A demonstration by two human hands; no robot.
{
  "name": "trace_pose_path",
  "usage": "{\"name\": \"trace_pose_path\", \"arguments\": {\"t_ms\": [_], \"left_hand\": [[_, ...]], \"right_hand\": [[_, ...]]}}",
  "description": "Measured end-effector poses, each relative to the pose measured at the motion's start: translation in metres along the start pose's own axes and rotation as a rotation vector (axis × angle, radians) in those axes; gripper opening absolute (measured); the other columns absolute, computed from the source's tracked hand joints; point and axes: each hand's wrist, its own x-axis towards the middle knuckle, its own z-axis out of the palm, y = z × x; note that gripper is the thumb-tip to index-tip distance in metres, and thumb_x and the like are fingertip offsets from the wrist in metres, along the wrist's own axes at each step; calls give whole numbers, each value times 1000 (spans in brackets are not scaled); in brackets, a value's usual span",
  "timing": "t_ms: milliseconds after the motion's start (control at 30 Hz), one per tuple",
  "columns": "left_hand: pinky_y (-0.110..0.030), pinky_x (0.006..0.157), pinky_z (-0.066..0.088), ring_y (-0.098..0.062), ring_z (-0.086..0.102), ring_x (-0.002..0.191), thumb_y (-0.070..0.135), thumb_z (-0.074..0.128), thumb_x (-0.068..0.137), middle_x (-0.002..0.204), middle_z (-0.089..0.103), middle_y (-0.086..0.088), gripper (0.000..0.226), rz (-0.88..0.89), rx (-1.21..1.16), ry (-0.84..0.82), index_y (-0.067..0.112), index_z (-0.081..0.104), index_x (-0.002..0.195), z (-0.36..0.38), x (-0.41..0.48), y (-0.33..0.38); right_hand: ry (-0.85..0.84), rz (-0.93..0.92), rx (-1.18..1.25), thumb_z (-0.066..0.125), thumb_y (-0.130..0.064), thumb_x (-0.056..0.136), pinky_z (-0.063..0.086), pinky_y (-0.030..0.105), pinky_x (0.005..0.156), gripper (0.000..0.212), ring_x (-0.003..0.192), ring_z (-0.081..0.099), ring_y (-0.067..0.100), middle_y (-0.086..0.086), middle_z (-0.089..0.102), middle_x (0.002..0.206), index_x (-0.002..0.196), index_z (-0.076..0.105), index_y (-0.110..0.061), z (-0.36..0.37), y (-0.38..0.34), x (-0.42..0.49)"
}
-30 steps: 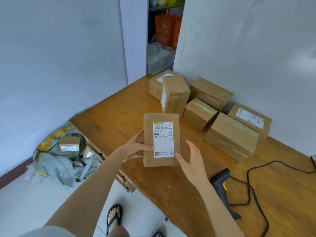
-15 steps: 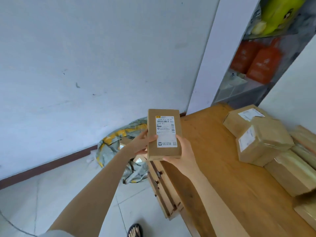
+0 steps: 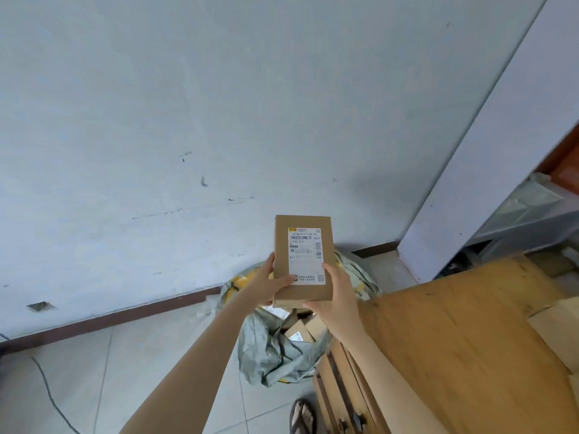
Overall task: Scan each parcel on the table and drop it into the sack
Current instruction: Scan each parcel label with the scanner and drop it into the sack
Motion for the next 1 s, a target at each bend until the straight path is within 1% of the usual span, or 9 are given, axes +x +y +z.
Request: {"name": "trace_pose_path", "arguments": {"t_ms": [67, 133, 367, 433, 567, 633, 733, 833, 1000], "left_hand": [[-56, 96, 49, -32, 56, 121, 27, 65, 91, 145, 47, 0, 79, -31, 15, -7, 35, 16, 152, -7, 25, 5], [-56, 94, 51, -31, 56, 121, 29, 65, 91, 146, 44, -1, 80, -76, 43, -4, 33, 16, 153, -11, 51, 9], [-46, 84, 57, -33, 55, 121, 28, 66, 90, 145, 45, -8, 86, -145, 185, -13, 31, 9, 154, -16, 137, 19], [-47, 90, 54, -33, 53, 123, 24, 65, 90, 147, 44, -8, 87, -111, 253, -39, 27, 7, 154, -19, 160, 21], [-47, 102, 46, -36, 50, 127, 26, 65, 91, 150, 41, -7, 93, -100, 347, -145, 25, -4, 155, -34, 208, 24], [-37, 99, 44, -33, 50, 127, 25, 64, 91, 149, 42, -9, 93, -99, 450, -202, 26, -3, 155, -44, 232, 23], [-35, 87, 51, -27, 61, 110, 29, 59, 93, 137, 55, -9, 74, -85, 727, -195, 24, 16, 154, -59, 256, 22], [-37, 93, 51, -24, 59, 115, 36, 52, 95, 138, 55, -7, 54, -55, 921, -205, 21, 38, 145, -75, 274, 22], [-36, 94, 47, -25, 54, 122, 39, 45, 95, 137, 55, -3, 49, 43, 1202, -291, 23, 43, 141, -87, 296, 35]], "right_hand": [[-20, 13, -13, 84, -24, 67, 37, 5, 87, 81, 114, 36, 1, -7, 41, 129, 133, 37, -29, 6, 9, 27], [-46, 34, -28, 83, -23, 68, 35, -1, 79, 80, 110, 34, -4, -9, 41, 128, 133, 37, -29, 11, 21, 50], [-105, 180, -21, 83, -21, 69, 35, 19, 98, 80, 121, 36, 5, -6, 40, 135, 135, 38, -27, 26, 53, 121], [-108, 228, -27, 83, -23, 69, 38, 23, 101, 81, 122, 36, 7, -5, 40, 135, 135, 37, -26, 31, 60, 138], [-93, 285, -83, 84, -26, 67, 34, 22, 100, 84, 119, 35, 5, -4, 41, 136, 136, 37, -25, 42, 69, 174], [-81, 318, -136, 83, -26, 68, 38, 31, 104, 85, 122, 36, 8, -2, 41, 137, 138, 36, -24, 47, 68, 189], [-114, 367, -292, 76, -25, 76, 34, 43, 110, 80, 134, 35, 22, 6, 37, 144, 143, 33, -21, 57, 65, 201], [-144, 459, -435, 65, -23, 87, 31, 37, 112, 67, 137, 32, 27, 8, 32, 150, 145, 32, -18, 67, 62, 205], [-125, 554, -551, 58, -23, 92, 47, 39, 95, 49, 125, 42, 27, 6, 41, 137, 137, 40, -18, 77, 49, 210]]}}
